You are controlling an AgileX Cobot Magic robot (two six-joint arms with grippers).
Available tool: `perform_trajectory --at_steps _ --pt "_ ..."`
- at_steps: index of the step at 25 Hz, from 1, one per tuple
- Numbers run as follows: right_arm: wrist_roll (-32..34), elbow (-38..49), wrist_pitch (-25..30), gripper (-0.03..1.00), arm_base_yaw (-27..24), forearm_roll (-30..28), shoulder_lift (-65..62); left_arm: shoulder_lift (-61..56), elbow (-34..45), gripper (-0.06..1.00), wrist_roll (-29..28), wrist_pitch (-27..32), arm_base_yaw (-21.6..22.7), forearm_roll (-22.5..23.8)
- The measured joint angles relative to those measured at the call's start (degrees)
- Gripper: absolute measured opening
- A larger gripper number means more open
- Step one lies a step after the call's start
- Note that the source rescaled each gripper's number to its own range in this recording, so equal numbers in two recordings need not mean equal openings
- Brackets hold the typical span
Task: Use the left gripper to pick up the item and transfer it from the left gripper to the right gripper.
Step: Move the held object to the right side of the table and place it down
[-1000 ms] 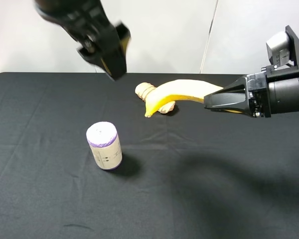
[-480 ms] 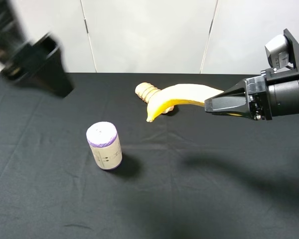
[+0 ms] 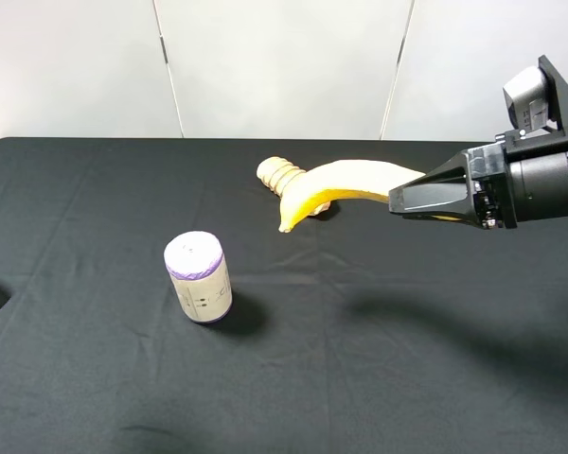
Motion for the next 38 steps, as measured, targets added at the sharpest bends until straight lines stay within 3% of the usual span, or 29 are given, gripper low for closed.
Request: perform_trajectory --at_steps 17,24,38 --pt "0.2 0.0 0.0 0.01 0.0 -0.1 0.0 -33.4 16.5 1.00 0.0 -1.1 0.0 -2.7" --pt "1.3 0.0 0.0 0.01 0.0 -0.1 0.0 -34.8 19.1 1.00 0.0 -4.5 0.0 -3.6" --pt "2.2 0.0 0.0 0.01 0.0 -0.1 0.0 -34.8 19.4 1.00 0.0 -5.4 1.3 -3.6"
